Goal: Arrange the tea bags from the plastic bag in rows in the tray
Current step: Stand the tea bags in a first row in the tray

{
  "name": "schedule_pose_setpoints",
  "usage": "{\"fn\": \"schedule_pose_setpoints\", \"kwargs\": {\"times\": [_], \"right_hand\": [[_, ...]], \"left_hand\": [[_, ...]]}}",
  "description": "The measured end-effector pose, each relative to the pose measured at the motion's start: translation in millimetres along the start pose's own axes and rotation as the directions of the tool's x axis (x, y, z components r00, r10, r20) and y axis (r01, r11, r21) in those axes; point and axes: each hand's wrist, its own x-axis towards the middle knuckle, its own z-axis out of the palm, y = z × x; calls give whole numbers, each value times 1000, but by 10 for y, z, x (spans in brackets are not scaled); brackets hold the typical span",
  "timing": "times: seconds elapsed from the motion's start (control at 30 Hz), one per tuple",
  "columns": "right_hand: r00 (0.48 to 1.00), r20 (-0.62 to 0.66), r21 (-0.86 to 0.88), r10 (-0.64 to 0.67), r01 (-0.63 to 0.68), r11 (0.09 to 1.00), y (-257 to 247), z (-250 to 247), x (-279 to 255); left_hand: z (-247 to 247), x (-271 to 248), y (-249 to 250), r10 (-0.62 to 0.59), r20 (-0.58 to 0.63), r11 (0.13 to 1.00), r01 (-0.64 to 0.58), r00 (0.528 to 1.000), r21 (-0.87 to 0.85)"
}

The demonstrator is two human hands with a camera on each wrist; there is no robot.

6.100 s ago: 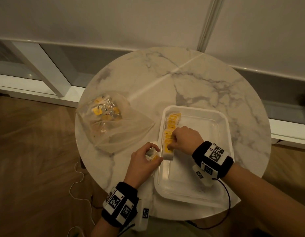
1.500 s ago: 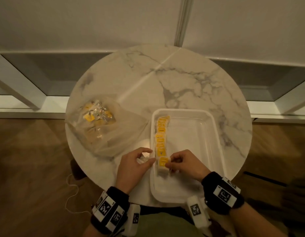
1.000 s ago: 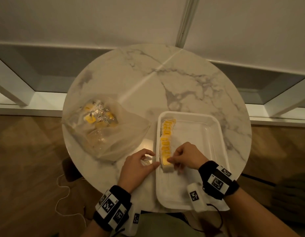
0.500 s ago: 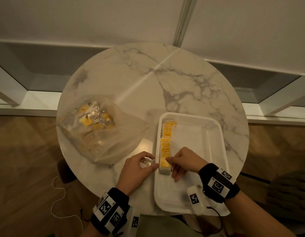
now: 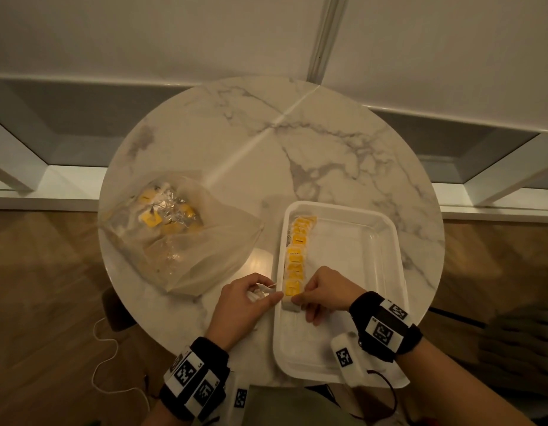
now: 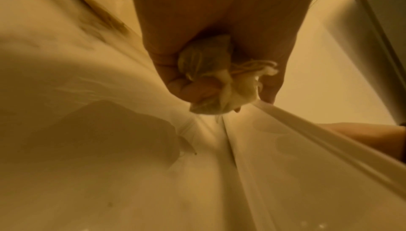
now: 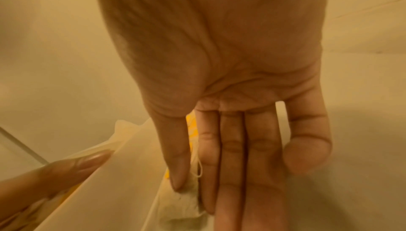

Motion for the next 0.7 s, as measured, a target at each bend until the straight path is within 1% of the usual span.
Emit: {"fn": "schedule_pose_setpoints", "kwargs": {"times": [0.2, 0.3, 0.47, 0.53, 0.7], "right_hand": [[1000, 21, 29, -8, 8, 1000, -61, 63, 78], [999, 39, 2, -17, 17, 1000, -132, 115, 108], [999, 47, -49, -24, 27, 998, -219, 154, 137], [999, 40, -68, -31, 33, 997, -233, 156, 133], [999, -1, -94, -55, 54, 994, -232, 142, 95]], "left_hand": [[-32, -36, 14, -7, -29, 1000, 7, 1000, -20], [-85, -90, -2, -5, -32, 1000, 4, 999, -27], [-136, -158, -23, -81, -38, 996, 80, 996, -42], [-137, -173, -18, -106, -29, 992, 103, 994, -74], [-156, -207, -12, -131, -7, 985, 130, 991, -113]]}}
